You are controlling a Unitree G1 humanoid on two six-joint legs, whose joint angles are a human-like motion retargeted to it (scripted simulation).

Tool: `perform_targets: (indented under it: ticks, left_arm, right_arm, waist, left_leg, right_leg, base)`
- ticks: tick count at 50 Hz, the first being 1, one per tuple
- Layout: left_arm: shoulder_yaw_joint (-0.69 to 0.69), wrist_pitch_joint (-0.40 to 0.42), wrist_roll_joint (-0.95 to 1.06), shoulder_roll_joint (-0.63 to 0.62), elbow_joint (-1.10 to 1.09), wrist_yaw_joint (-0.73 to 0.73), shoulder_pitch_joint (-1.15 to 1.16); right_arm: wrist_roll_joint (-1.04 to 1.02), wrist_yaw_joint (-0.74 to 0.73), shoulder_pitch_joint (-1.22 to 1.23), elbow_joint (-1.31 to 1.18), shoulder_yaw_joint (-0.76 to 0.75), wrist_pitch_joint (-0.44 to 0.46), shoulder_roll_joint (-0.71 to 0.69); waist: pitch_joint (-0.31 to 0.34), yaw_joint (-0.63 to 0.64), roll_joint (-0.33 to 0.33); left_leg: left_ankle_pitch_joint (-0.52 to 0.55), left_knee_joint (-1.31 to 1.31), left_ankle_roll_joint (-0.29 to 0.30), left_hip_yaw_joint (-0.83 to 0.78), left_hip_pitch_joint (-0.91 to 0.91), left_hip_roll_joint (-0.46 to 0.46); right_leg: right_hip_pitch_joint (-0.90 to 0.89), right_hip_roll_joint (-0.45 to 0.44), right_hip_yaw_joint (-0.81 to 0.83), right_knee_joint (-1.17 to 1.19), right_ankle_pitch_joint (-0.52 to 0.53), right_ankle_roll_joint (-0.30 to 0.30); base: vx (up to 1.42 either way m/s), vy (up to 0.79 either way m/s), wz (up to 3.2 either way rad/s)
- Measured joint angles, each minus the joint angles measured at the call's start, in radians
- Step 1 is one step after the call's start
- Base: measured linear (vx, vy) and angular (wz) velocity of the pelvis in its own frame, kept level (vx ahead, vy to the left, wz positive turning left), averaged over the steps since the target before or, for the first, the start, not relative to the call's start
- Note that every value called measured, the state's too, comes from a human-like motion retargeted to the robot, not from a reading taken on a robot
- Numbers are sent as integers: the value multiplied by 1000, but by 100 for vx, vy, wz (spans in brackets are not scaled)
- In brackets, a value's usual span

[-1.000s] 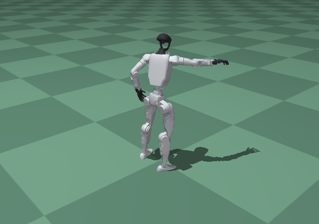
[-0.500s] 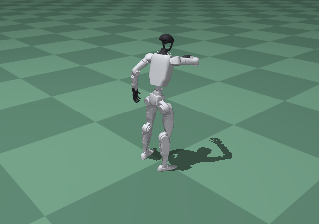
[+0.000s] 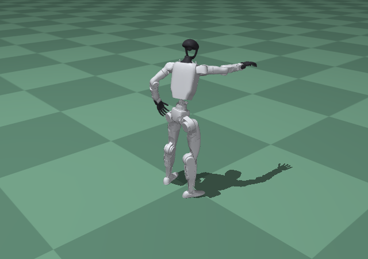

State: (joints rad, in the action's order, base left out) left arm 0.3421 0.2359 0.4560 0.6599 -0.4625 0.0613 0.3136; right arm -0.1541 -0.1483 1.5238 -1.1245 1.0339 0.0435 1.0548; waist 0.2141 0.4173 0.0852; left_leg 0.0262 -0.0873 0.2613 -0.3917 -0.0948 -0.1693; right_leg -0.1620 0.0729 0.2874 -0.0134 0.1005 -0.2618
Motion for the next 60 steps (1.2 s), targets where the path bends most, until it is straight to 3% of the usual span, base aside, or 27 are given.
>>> perform_targets:
  ticks: [5,12,17,23,28,35,40,45,50,60]
  left_arm:
    - [7,-5,17,2,-13,-6,-31]
    - [-37,-7,21,-24,-49,-33,-21]
    - [-78,-23,29,-53,-65,-44,28]
    - [-111,-38,6,-84,-78,-37,99]
    - [-125,-29,-19,-96,-86,-45,153]
    - [-115,-18,-59,-79,-132,-46,162]
    - [-99,-11,-57,-45,-154,-32,131]
    - [-81,-1,-30,-13,-138,-18,105]
    - [-92,3,-22,3,-124,-22,95]
    - [-138,-7,-29,-26,-109,-50,116]
  right_arm:
    - [5,-57,139,57,49,8,-135]
    - [48,-90,207,434,175,-69,-219]
    - [74,-43,170,762,245,-122,-156]
    - [43,16,8,999,230,-161,23]
    - [-37,33,-147,945,194,-184,180]
    - [-200,77,-227,512,141,-151,255]
    - [-300,95,-140,174,150,-101,240]
    - [-379,87,67,9,292,-68,195]
    - [-426,43,203,75,366,-64,113]
    - [-410,-67,235,612,366,-120,9]
  waist:
    - [1,24,-13]
    - [6,4,-28]
    - [4,-34,-31]
    - [8,-87,-29]
    - [14,-117,-21]
    - [18,-107,-2]
    - [20,-65,9]
    - [20,-21,11]
    - [15,10,25]
    - [29,-4,37]
  left_leg:
    - [9,0,0,-12,-14,5]
    - [17,0,1,-17,-23,11]
    - [13,0,1,-11,-20,12]
    - [3,0,1,-2,-5,11]
    - [-1,0,1,3,1,11]
    - [3,0,1,10,-8,8]
    - [10,0,1,18,-20,6]
    - [16,0,1,22,-33,11]
    - [22,0,1,15,-45,16]
    - [23,0,1,3,-40,18]
  right_leg:
    - [-17,-2,-12,-9,16,0]
    - [-27,-3,-16,-13,25,0]
    - [-22,1,-11,-8,16,0]
    - [-5,8,0,0,-4,0]
    - [3,11,12,5,-16,0]
    - [1,11,33,6,-18,0]
    - [-4,11,47,3,-15,0]
    - [-13,17,53,4,-10,0]
    - [-29,20,45,1,-2,0]
    - [-27,14,30,-10,7,0]
  base:
    - [-5,-1,-11]
    - [-1,0,-1]
    - [0,0,0]
    - [0,0,0]
    - [0,0,0]
    - [0,0,0]
    - [0,0,0]
    - [0,0,0]
    - [0,0,0]
    - [0,0,0]
